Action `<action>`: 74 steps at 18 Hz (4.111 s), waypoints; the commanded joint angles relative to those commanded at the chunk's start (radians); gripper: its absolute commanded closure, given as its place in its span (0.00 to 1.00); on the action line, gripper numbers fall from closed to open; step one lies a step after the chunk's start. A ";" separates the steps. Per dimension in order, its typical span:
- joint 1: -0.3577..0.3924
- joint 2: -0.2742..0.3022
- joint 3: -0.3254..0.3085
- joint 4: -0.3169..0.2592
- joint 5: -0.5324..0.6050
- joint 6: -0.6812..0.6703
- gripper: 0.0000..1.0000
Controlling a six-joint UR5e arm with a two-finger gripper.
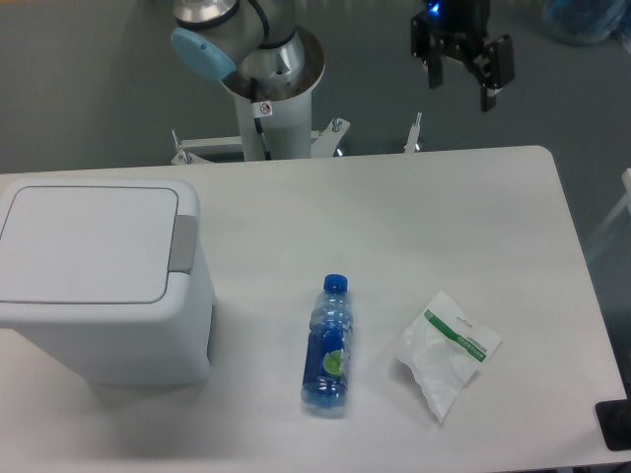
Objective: Open the trash can
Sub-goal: 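Move the gripper from its raised start pose toward the table center, then move the gripper over the lid of the white trash can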
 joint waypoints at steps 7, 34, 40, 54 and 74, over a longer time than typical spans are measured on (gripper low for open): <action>-0.005 0.002 -0.002 0.003 0.002 0.000 0.00; -0.379 -0.071 0.023 0.074 -0.057 -0.833 0.00; -0.468 -0.129 0.048 0.187 -0.057 -1.174 0.00; -0.511 -0.210 0.179 0.193 -0.227 -1.578 0.00; -0.604 -0.299 0.212 0.193 -0.227 -1.624 0.00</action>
